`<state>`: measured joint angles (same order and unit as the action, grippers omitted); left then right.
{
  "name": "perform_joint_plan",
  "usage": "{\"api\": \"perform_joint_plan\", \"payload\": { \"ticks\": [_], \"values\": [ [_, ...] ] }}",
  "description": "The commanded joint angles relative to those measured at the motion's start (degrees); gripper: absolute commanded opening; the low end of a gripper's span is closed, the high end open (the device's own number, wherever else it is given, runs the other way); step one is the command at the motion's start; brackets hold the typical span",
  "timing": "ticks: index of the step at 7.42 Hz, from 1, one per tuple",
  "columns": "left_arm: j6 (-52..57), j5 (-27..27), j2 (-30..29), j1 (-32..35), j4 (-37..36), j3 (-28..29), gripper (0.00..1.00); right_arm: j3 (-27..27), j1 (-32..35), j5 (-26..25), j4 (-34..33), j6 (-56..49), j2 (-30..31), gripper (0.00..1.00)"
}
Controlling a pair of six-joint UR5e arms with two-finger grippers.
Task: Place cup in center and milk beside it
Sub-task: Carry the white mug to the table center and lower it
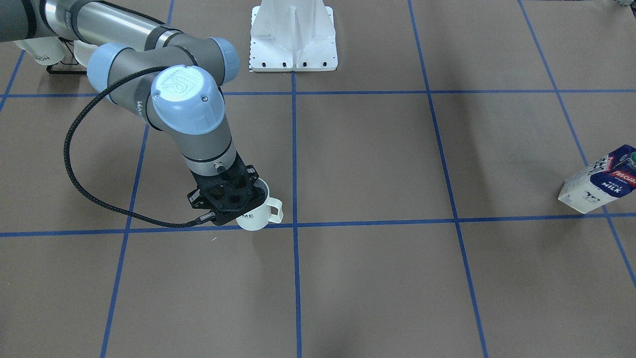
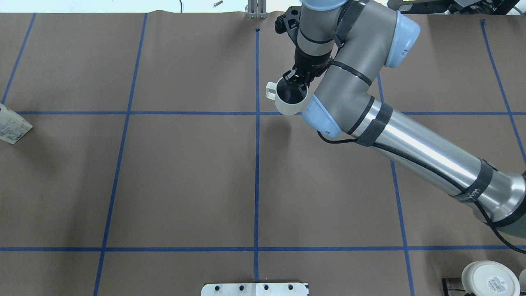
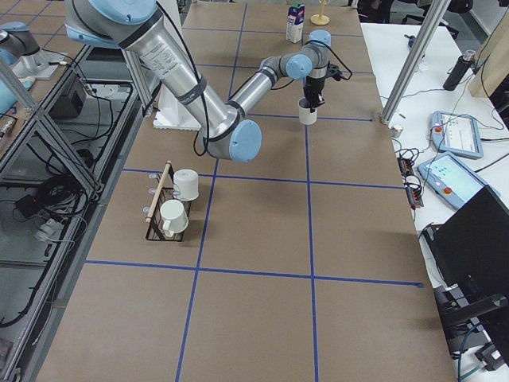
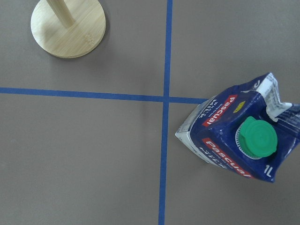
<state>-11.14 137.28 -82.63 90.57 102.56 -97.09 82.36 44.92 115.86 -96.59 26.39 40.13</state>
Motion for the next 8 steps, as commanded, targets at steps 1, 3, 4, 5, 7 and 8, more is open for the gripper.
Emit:
{"api": "perform_joint_plan", "payload": {
  "ticks": [1, 3, 4, 5, 7, 8],
  "values": [
    [-0.03, 0.0, -0.16, -0.04, 0.01, 0.14, 0.98, -1.14, -2.46, -0.89, -0.88, -0.11, -1.28, 0.0],
    [-0.03, 0.0, -0.25, -0.04, 0.01, 0.41, 0.98, -4.72, -2.82, -1.86, 3.13, 0.5, -2.16, 0.0],
    [0.06, 0.0, -0.34, -0.04, 0.01, 0.41, 0.98, -8.14, -2.82, -1.86, 4.46, 0.76, -4.34, 0.0],
    [0.06, 0.0, -0.34, 0.04, 0.01, 0.41, 0.98, -9.57, -2.82, -1.86, 4.56, 0.77, -5.15, 0.0],
    [0.06, 0.0, -0.34, -0.04, 0.28, 0.5, 0.98, -10.54, -2.91, -1.69, 6.48, 0.68, -5.07, 0.0],
    [0.06, 0.0, -0.34, -0.04, 0.97, 0.93, 0.98, -10.64, -3.35, -1.6, 8.76, 1.46, -4.8, 0.0]
  ]
}}
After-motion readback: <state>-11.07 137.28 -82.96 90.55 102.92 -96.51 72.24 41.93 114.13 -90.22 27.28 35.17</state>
